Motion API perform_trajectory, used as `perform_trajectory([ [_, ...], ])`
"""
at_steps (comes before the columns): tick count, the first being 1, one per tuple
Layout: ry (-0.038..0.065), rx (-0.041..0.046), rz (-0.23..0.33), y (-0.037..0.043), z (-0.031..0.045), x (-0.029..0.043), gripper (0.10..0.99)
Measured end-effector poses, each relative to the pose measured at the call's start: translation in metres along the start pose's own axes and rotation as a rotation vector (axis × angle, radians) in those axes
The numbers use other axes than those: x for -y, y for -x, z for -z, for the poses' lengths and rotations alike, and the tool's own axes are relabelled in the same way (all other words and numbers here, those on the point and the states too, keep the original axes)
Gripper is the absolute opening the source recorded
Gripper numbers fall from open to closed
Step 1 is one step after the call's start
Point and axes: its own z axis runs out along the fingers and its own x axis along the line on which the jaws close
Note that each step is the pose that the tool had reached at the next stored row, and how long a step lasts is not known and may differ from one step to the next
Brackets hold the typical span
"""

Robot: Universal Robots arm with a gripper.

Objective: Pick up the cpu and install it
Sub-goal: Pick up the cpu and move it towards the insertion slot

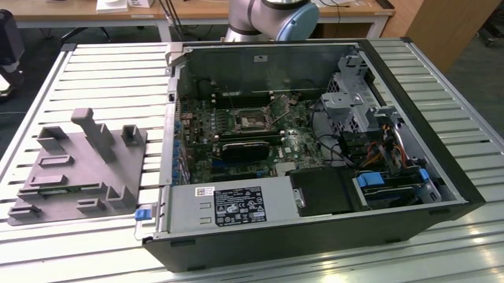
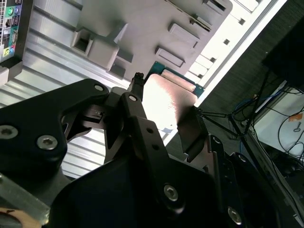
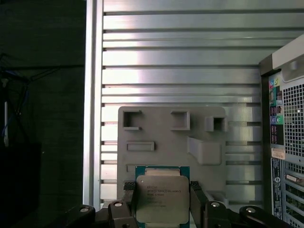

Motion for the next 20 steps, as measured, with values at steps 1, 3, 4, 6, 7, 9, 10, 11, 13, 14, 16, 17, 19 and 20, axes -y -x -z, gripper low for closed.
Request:
perform_trajectory([
  [1, 0.0, 0.0, 0.0, 0.0005, 0.0, 0.0, 0.537],
  [3, 0.0, 0.0, 0.0, 0.0014, 0.0001, 0.0, 0.537],
  [4, 0.0, 0.0, 0.0, 0.0018, 0.0, 0.0, 0.537],
  [6, 0.0, 0.0, 0.0, 0.0026, 0.0001, -0.0001, 0.537],
  [7, 0.0, 0.0, 0.0, 0.003, 0.0001, -0.0001, 0.537],
  [9, 0.0, 0.0, 0.0, 0.0038, 0.0001, -0.0001, 0.537],
  [10, 0.0, 0.0, 0.0, 0.0042, 0.0001, -0.0001, 0.537],
  [11, 0.0, 0.0, 0.0, 0.0046, 0.0002, -0.0001, 0.537],
  [13, 0.0, 0.0, 0.0, 0.0054, 0.0001, -0.0001, 0.537],
  [14, 0.0, 0.0, 0.0, 0.0058, 0.0001, -0.0001, 0.537],
  [16, 0.0, 0.0, 0.0, 0.0065, 0.0002, -0.0001, 0.537],
  [17, 0.0, -0.0001, 0.0, 0.007, 0.0002, -0.0001, 0.537],
  [19, 0.0, 0.0001, 0.0, 0.0077, 0.0002, -0.0001, 0.537],
  [20, 0.0, 0.0, 0.0, 0.008, 0.0002, -0.0002, 0.537],
])
